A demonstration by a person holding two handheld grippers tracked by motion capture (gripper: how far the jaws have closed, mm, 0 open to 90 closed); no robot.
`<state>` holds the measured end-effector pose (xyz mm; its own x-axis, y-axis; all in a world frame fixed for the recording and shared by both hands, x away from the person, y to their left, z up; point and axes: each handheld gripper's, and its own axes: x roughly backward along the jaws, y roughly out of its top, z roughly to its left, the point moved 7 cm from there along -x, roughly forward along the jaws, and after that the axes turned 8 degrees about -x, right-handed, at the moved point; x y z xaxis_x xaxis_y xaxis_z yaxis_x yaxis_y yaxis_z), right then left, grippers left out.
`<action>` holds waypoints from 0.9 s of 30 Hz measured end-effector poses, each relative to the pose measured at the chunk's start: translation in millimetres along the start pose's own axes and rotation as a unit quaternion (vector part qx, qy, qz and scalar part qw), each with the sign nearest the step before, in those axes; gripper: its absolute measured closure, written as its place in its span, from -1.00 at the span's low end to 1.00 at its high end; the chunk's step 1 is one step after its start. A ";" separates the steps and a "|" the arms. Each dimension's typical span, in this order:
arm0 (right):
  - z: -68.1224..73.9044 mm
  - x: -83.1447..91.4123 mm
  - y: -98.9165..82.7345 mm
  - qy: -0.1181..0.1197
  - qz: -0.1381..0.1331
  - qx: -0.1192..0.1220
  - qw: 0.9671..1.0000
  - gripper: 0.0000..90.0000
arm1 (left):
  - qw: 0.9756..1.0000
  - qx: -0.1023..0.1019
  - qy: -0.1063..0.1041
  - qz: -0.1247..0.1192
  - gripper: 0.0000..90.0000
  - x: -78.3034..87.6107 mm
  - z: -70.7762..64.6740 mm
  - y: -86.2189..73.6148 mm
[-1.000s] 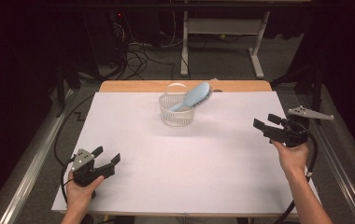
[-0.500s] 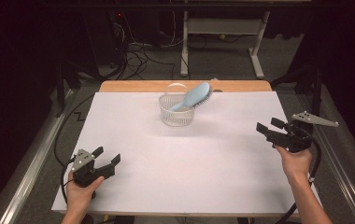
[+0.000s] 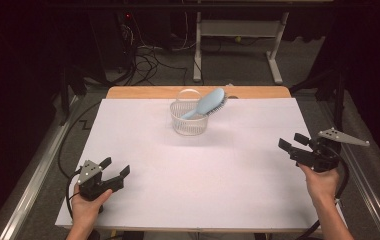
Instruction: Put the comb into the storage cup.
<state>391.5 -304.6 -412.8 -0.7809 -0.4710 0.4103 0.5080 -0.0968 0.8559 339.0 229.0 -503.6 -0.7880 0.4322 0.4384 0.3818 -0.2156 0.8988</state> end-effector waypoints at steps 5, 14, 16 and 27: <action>0.9 1.8 -3.9 0.002 -0.002 -0.001 1.000 -0.35 | 1.000 0.001 0.001 -0.001 -0.46 0.4 0.2 0.2; -0.5 5.3 -11.6 0.001 -0.007 -0.004 1.000 -0.37 | 1.000 0.001 0.000 -0.001 -0.46 -0.1 -0.3 0.2; -0.8 6.8 -13.8 0.001 -0.008 -0.003 1.000 -0.37 | 1.000 0.001 0.000 -0.001 -0.46 -0.2 -0.4 0.2; -2.6 10.2 -25.7 0.000 -0.009 -0.002 1.000 -0.38 | 1.000 0.002 -0.001 -0.001 -0.46 -1.0 -0.9 0.1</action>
<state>371.4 -309.2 -431.4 -0.7902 -0.4689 0.3947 0.4950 -0.1085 0.8621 339.4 227.7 -503.9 -0.7875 0.4348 0.4368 0.3820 -0.2118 0.8995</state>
